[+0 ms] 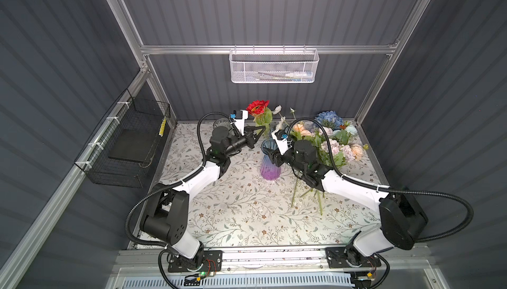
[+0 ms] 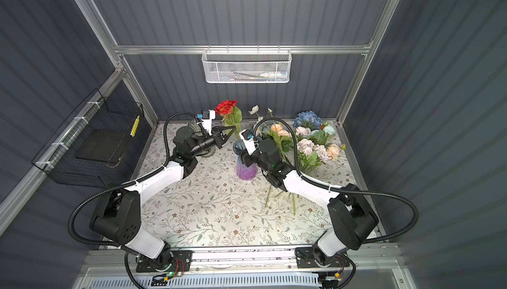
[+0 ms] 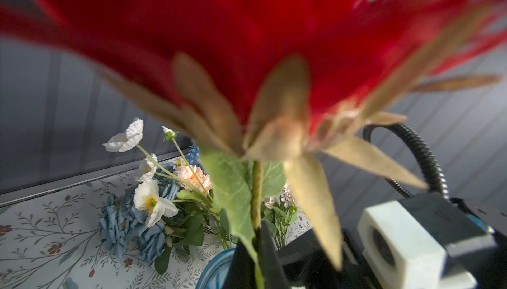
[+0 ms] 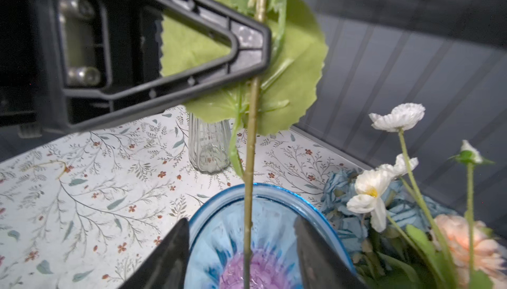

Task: Arrange the flowers into the vase
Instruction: 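Lower gerbera stem into gradient vase with right gripper while left steadies vase, then open the right gripper and move it back to the flower pile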

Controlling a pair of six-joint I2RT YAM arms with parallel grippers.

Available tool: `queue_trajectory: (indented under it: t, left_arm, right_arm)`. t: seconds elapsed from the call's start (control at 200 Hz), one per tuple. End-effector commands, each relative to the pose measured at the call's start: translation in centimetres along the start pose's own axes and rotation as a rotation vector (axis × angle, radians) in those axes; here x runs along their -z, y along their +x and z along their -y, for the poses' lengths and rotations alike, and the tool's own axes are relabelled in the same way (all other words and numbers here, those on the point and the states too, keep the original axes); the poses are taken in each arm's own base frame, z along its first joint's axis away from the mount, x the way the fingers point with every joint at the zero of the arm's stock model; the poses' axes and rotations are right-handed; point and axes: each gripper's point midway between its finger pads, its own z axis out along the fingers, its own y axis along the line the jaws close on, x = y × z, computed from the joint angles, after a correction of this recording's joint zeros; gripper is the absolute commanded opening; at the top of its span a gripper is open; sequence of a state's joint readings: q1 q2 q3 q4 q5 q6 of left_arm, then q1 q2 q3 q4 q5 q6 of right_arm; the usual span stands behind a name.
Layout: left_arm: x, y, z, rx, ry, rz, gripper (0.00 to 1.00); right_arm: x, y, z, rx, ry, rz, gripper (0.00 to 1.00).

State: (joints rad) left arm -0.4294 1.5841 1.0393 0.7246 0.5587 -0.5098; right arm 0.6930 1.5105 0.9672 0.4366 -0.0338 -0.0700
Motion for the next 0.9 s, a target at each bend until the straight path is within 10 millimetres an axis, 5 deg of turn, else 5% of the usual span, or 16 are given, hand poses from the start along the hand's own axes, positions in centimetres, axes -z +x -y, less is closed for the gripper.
queue_trajectory:
  t: [0.0,0.31,0.475,0.745,0.896]
  left_arm:
    - [0.4,0.5,0.2,-0.059,-0.039,0.010,0.08]
    - [-0.2,5.3,-0.7,-0.093,-0.116,-0.069,0.21]
    - [0.0,6.4,-0.9,-0.079,-0.131,-0.086,0.47]
    - [0.5,6.3,-0.8,-0.069,-0.147,-0.086,0.63]
    - [1.2,5.6,-0.5,-0.063,-0.173,-0.079,0.98]
  right_arm:
    - [1.8,-1.8,0.6,-0.006,0.036,0.043,0.74]
    - [6.6,-2.7,4.0,-0.056,0.203,0.048,0.84]
    - [8.5,0.5,6.6,-0.143,0.276,-0.078,0.84]
    - [11.5,6.7,10.4,-0.336,0.335,-0.292,0.73]
    - [12.9,8.5,11.7,-0.377,0.373,-0.363,0.62]
